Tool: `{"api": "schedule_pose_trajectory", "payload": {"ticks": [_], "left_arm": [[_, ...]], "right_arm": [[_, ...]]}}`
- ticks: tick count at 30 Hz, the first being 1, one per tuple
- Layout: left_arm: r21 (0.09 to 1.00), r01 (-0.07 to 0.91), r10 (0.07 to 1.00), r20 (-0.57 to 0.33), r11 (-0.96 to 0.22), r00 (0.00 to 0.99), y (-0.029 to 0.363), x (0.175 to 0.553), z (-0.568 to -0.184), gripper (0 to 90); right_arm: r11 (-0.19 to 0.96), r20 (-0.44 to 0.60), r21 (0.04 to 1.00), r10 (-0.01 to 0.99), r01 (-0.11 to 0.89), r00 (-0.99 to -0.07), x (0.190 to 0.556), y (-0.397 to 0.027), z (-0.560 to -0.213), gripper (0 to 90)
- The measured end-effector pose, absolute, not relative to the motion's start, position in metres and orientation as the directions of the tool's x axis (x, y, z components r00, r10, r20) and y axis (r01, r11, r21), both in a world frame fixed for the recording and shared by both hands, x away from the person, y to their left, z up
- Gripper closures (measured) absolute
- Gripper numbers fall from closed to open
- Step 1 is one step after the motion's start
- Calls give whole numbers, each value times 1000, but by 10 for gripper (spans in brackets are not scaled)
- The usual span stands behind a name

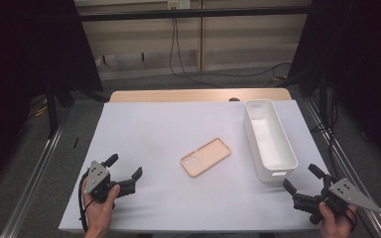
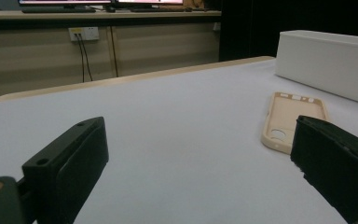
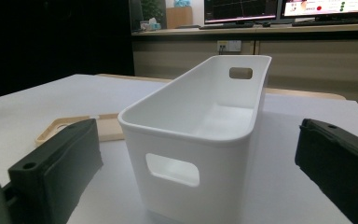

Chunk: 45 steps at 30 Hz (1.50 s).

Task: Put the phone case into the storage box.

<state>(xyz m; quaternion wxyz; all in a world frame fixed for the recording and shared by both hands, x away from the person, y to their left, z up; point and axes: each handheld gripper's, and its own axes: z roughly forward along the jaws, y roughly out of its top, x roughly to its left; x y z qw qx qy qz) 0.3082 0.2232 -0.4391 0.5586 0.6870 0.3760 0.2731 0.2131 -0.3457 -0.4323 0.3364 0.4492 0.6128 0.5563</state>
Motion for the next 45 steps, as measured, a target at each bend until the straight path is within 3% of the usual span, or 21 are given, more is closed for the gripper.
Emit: {"api": "schedule_pose_trajectory", "payload": {"ticks": [16,45], "left_arm": [[967,228,816,-40,-114,577,218,309,-438,40],[953,249,723,-51,-171,689,186,316,-440,39]], "right_arm": [[-31,100,983,921,183,-376,213,-349,-435,0],[-22,92,983,920,184,-381,212,-345,-433,0]]}}
